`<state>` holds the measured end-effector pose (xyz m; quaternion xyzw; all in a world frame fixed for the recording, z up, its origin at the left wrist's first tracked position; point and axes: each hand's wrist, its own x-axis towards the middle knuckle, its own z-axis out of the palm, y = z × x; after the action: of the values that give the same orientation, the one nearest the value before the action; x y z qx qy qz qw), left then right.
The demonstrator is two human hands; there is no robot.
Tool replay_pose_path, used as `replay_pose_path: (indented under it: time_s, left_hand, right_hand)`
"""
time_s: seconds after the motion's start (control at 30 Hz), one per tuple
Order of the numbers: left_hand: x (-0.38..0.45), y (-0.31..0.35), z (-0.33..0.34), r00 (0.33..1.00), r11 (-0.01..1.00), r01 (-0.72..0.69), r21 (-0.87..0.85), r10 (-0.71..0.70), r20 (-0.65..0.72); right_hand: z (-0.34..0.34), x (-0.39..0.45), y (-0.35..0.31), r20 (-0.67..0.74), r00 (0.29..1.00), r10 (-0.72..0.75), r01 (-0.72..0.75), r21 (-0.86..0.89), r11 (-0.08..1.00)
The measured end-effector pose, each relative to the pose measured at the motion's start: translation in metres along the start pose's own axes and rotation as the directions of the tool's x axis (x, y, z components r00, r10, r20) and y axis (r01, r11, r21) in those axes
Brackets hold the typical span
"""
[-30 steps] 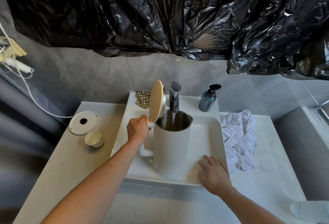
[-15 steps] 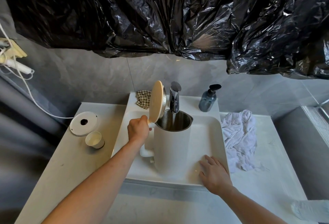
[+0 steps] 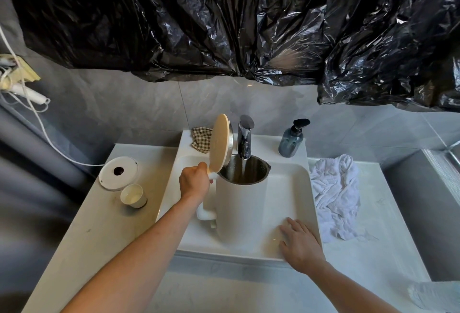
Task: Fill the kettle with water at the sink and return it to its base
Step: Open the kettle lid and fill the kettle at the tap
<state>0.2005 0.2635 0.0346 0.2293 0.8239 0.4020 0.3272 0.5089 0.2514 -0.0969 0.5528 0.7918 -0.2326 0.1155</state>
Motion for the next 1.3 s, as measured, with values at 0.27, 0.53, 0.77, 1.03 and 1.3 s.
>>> replay_pose_path:
  time_s: [0.27,0.53,0.77,1.03,1.3]
  left_hand:
    - [0.0017,-0.0009,-0.0003,1.000,1.000,-0.006,0.007,0.006,0.003]
    - [0.0000,-0.0015,-0.0007,1.000,1.000,-0.014,0.011,0.014,0.005]
    - [0.0011,0.0001,0.0001,1.000,1.000,-0.003,0.005,0.003,0.008]
    - [0.0009,0.0002,-0.0001,1.000,1.000,0.002,0.006,-0.002,0.009]
    - [-0.0009,0.0012,-0.0006,1.000,1.000,-0.015,0.017,0.015,0.008]
  right_hand:
    - [-0.0004,-0.0003,0.0003,0.007,1.000,0.007,-0.007,-0.015,1.000]
    - [-0.0013,-0.0004,-0.0003,0.012,1.000,0.005,-0.005,0.002,1.000]
    - [0.0023,0.0014,0.0025,0.029,1.000,0.011,-0.011,0.022,1.000]
    - [0.0019,0.0014,0.0019,0.032,0.999,0.008,-0.009,0.026,1.000]
    - [0.0014,0.0008,0.0018,0.028,1.000,0.007,-0.008,0.034,0.999]
